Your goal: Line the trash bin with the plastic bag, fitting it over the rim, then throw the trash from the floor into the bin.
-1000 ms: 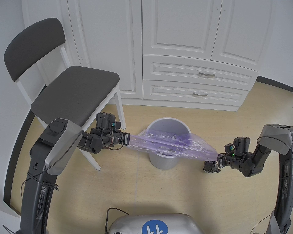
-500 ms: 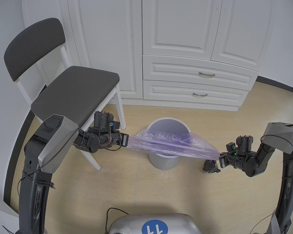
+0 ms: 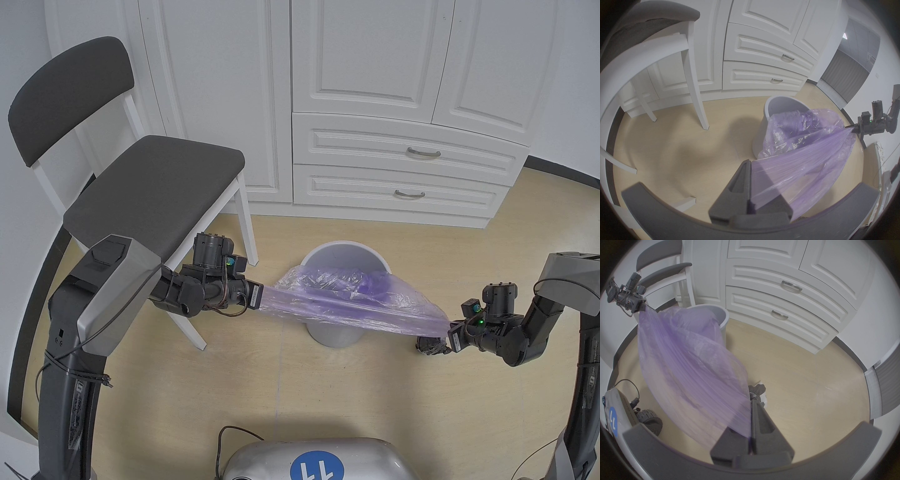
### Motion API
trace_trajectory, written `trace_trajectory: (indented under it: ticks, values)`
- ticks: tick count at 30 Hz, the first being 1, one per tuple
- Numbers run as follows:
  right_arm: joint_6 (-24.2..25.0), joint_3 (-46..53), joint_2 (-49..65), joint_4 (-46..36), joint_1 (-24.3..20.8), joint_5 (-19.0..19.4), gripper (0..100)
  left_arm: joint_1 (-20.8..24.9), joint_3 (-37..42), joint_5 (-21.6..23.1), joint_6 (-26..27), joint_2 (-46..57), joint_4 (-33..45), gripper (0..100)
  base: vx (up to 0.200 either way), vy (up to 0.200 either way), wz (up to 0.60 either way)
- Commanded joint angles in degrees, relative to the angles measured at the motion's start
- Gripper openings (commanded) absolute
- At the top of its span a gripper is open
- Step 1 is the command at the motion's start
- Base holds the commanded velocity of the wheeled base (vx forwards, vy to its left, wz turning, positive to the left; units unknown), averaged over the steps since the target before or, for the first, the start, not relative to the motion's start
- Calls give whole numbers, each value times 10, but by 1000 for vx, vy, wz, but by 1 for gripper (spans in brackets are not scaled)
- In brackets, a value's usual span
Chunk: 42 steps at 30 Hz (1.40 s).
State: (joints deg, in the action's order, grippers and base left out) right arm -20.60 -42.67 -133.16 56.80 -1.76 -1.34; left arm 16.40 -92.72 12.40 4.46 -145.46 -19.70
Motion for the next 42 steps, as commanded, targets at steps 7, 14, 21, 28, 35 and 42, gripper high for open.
trace_trajectory:
  ticks: [7, 14, 21, 28, 35, 42]
  values:
    - [33, -70, -76, 6, -21, -17, 0, 16, -99, -25, -9, -105, -3, 0, 0, 0, 0]
    - [160, -146, -117, 41, -64, -28, 0, 14, -174, -54, -61, -134, 0, 0, 0, 0, 0]
    - [222, -176, -124, 63, -94, -30, 0, 5, -185, -55, -63, -129, -3, 0, 0, 0, 0]
    - [232, -189, -144, 138, -106, -30, 0, 5, -181, -55, -82, -113, -6, 0, 0, 0, 0]
    - [231, -189, -147, 133, -105, -30, 0, 8, -146, -52, -79, -99, -23, 0, 0, 0, 0]
    - [222, -176, -137, 136, -96, -29, 100, 30, -145, -56, -82, -113, -28, 0, 0, 0, 0]
